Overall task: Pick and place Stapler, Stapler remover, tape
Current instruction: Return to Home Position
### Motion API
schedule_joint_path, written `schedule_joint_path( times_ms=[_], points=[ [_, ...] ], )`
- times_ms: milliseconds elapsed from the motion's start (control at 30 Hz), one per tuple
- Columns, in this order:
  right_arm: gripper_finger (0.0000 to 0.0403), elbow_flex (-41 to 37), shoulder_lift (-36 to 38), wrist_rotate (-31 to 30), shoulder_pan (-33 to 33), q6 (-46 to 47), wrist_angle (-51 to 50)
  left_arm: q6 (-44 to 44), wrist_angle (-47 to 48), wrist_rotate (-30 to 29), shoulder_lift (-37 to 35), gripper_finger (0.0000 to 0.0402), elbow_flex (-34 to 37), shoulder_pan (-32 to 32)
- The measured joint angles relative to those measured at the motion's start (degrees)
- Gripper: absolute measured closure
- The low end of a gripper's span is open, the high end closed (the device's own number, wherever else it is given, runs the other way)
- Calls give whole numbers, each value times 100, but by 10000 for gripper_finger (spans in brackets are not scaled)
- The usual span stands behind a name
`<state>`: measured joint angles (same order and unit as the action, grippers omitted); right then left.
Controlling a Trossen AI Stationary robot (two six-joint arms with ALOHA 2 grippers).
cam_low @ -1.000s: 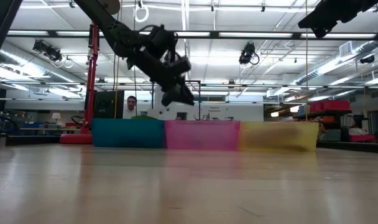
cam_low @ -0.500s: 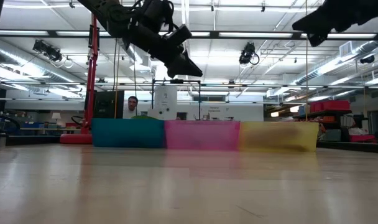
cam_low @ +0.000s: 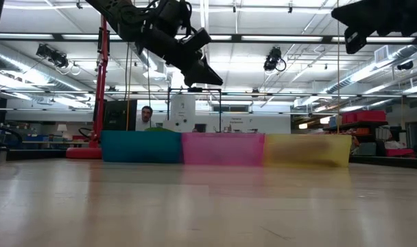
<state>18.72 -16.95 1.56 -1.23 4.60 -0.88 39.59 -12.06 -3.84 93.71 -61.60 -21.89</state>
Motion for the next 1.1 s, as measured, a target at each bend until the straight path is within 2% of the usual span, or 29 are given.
schedule_joint_path(
  times_ms=[100,200,467,667,833,1100],
  points=[
    [399,-402,253,-59,0,49,722,-7,-1,0,0,326,0,0],
    [399,-671,437,-59,0,98,1009,-142,-1,2,0,326,0,0],
    [399,-841,717,200,-34,506,1112,-192,-1,2,2,326,0,0],
    [399,-841,889,-250,-180,418,619,-197,-1,2,2,326,0,0],
    [399,-842,925,-260,-343,372,569,-199,-1,2,2,326,0,0],
    [399,-1387,923,-198,-576,384,1613,-208,-1,2,4,326,0,0]
  ],
)
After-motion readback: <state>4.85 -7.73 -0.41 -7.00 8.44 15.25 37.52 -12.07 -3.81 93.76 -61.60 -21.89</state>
